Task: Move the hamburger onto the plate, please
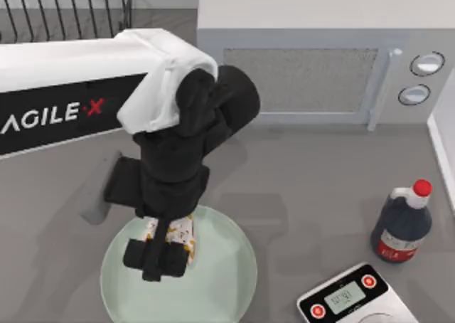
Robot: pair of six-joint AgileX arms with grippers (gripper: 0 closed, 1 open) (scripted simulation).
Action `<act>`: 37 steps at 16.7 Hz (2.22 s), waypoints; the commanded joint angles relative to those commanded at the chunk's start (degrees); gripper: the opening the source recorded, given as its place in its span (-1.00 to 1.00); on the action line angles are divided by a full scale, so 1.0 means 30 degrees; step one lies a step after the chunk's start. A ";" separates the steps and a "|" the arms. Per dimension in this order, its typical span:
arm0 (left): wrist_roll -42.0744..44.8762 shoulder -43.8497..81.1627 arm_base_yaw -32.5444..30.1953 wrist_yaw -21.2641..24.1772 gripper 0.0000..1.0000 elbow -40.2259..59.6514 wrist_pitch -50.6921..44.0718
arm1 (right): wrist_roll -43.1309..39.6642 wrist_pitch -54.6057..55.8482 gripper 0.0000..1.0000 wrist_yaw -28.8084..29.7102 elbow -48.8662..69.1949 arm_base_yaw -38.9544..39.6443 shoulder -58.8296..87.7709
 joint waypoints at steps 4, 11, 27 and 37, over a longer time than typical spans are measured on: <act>-0.2692 -0.0489 -0.0594 -0.0149 -1.00 -0.0158 0.0400 | 0.0000 0.0000 1.00 0.0000 0.0000 0.0000 0.0000; -0.2822 -0.0451 -0.0555 -0.0152 -1.00 -0.0194 0.0476 | 0.0000 0.0000 1.00 0.0000 0.0000 0.0000 0.0000; -0.2782 0.0325 -0.0532 -0.0168 -0.25 -0.2667 0.3797 | 0.0000 0.0000 1.00 0.0000 0.0000 0.0000 0.0000; -0.2782 0.0325 -0.0532 -0.0168 1.00 -0.2667 0.3797 | 0.0000 0.0000 1.00 0.0000 0.0000 0.0000 0.0000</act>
